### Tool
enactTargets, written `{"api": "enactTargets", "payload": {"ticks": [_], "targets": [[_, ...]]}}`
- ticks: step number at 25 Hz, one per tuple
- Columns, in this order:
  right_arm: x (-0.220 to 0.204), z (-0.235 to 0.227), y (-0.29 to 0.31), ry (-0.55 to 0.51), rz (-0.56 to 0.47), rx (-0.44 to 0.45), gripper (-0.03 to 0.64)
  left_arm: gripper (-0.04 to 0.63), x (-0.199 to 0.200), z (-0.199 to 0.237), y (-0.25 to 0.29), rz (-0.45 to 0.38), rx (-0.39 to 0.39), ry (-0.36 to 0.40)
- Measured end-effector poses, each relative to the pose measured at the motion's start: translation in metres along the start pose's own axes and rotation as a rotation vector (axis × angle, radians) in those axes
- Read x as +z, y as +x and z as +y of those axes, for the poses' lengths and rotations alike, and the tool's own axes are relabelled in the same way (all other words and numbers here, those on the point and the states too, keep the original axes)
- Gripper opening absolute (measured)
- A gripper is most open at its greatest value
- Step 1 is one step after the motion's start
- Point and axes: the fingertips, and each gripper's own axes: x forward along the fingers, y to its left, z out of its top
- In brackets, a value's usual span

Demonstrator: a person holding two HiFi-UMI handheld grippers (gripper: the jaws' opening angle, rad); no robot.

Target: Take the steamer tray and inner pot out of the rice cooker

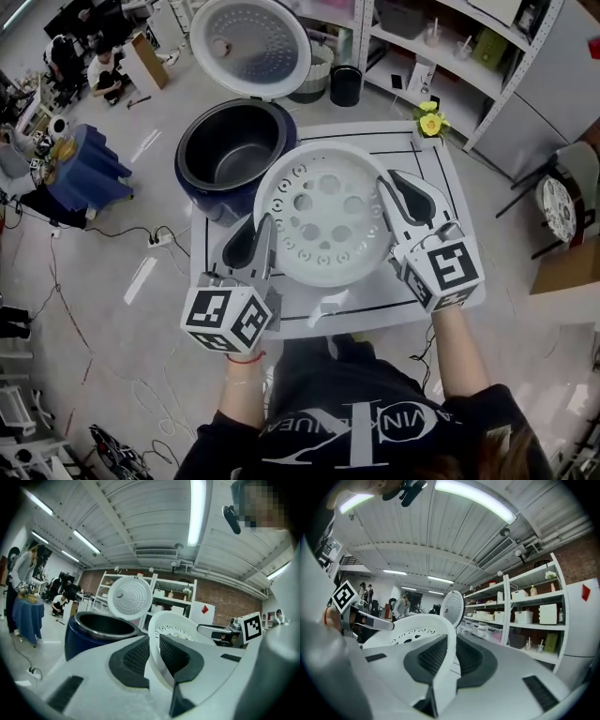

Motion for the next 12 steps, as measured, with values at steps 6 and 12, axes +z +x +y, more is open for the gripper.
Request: {"api": "enactTargets", "payload": {"ticks": [6,12], "targets": [[-0.092,-0.052,-0.061,0.060,0.145,-0.101,0.052,0.067,-0.101,-0.056,0.044,0.189,-0.057,-0.022],[-0.164,-0.086,-0.096,0.123,0.284,-0.195,0.052,0.067,-0.168,-0.090,0.078,0.346,-0.121,-0.023]]}}
